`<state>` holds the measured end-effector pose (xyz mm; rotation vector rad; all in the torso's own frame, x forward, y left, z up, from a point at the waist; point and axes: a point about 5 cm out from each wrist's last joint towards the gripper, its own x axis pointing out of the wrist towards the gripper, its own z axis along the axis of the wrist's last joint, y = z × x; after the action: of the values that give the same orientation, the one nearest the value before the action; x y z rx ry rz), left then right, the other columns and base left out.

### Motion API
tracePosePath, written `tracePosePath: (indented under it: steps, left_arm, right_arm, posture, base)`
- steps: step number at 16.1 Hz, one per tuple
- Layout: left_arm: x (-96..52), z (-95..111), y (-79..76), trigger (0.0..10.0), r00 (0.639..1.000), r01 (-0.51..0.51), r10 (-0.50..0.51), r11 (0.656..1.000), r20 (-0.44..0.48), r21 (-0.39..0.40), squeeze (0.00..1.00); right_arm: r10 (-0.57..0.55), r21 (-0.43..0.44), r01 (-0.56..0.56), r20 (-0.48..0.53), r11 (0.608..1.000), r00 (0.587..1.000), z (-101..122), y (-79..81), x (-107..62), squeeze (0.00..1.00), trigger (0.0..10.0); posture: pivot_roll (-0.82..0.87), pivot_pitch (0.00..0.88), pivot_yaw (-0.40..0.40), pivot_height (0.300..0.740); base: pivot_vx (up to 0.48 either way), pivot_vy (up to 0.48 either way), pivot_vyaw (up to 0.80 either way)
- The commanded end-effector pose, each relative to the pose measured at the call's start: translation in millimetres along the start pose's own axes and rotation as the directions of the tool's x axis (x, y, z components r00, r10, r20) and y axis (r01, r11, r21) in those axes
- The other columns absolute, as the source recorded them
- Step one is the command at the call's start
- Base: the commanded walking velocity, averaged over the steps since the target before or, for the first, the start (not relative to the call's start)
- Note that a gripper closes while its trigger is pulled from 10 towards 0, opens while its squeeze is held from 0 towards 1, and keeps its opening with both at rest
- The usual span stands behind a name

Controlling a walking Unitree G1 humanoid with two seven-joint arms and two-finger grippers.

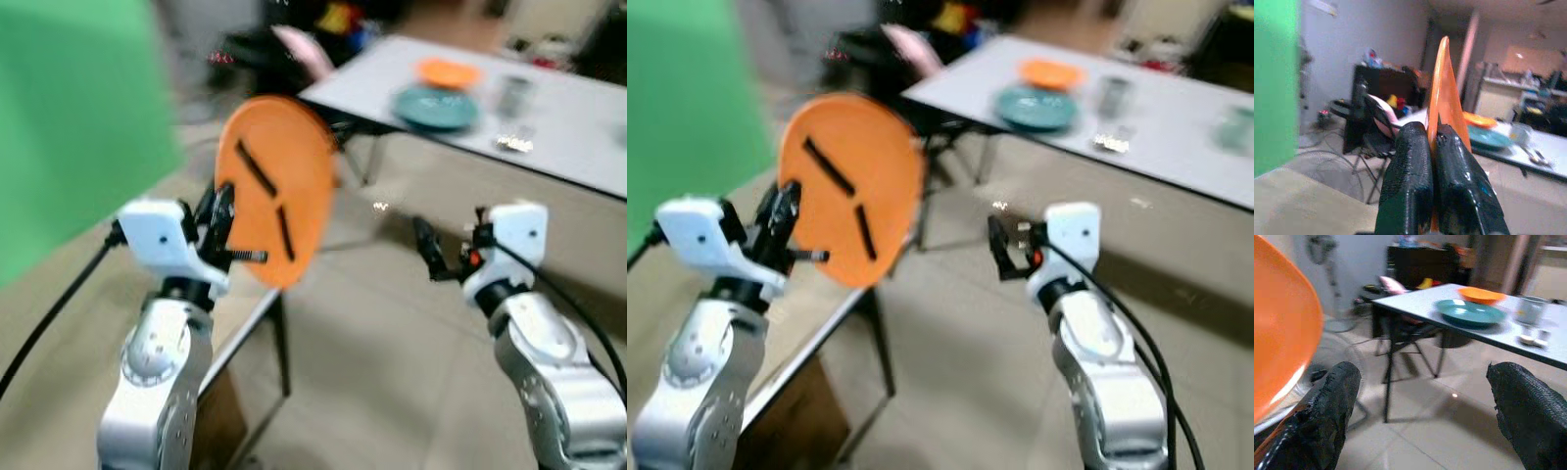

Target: Setting the table

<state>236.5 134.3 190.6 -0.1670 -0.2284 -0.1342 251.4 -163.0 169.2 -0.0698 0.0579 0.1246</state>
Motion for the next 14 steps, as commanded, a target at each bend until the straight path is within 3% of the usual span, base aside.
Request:
tracePosePath:
  steps: [1, 10, 14]
  left_arm:
    - [2.1, 9.0, -12.3, 10.0, 0.997, 0.057, -0.056, 0.998, 0.054, -0.014, 0.00]
    - [7.3, 2.1, -21.0, 10.0, 0.993, 0.109, -0.109, 0.994, 0.041, -0.014, 0.00]
    - [10.5, 1.6, -17.1, 10.0, 0.995, 0.096, -0.095, 0.995, 0.043, -0.013, 0.00]
  right_arm:
    - [-0.010, -0.006, 0.010, 0.005, 1.000, 1.000, 1.5, -4.4, -0.2, 0.00, 10.0]
    - [-0.043, -0.004, 0.043, 0.008, 0.999, 0.999, 0.3, -8.4, -1.1, 0.00, 10.0]
    - [-0.050, -0.002, 0.050, 0.014, 0.999, 0.999, 1.1, -8.7, 1.2, 0.00, 10.0]
  posture:
    - [-0.09, 0.000, 0.008, 0.740]
    - [-0.11, 0.000, 0.032, 0.740]
    - [-0.10, 0.000, 0.033, 0.740]
  base:
    - [0.326, 0.000, -0.80]
    - [0.349, 0.000, -0.80]
    - [0.350, 0.000, -0.80]
